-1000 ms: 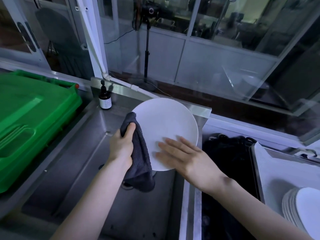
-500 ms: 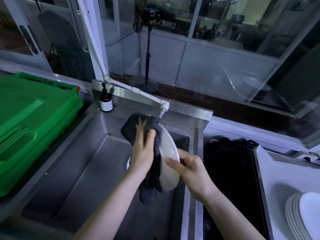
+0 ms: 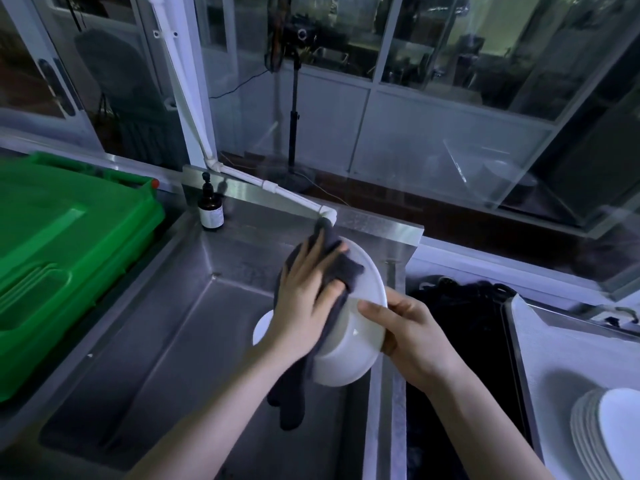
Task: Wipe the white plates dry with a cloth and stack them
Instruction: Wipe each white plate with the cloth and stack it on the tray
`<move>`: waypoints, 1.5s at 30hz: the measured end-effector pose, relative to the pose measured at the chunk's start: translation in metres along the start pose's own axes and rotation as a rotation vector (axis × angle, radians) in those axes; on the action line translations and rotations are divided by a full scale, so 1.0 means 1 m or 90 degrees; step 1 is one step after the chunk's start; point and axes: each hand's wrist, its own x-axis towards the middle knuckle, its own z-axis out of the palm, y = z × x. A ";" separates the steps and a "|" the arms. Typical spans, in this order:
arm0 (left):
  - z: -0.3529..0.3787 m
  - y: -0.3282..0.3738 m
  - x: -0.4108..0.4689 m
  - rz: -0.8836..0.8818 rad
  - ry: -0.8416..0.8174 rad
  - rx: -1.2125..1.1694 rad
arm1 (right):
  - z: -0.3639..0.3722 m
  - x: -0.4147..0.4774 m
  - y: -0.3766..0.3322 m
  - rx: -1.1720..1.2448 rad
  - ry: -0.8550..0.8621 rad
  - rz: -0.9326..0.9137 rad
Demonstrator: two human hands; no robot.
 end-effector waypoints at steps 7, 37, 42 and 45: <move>-0.002 -0.013 0.015 0.005 -0.051 -0.023 | -0.003 0.002 0.001 0.006 0.013 0.029; 0.024 0.004 -0.012 0.159 -0.100 0.179 | 0.013 0.014 -0.008 0.337 0.250 0.020; 0.002 -0.014 0.014 0.022 -0.108 0.063 | 0.006 0.006 -0.006 0.266 0.175 0.012; -0.001 -0.015 0.011 -0.010 -0.113 0.071 | 0.001 0.004 -0.006 0.221 0.136 0.005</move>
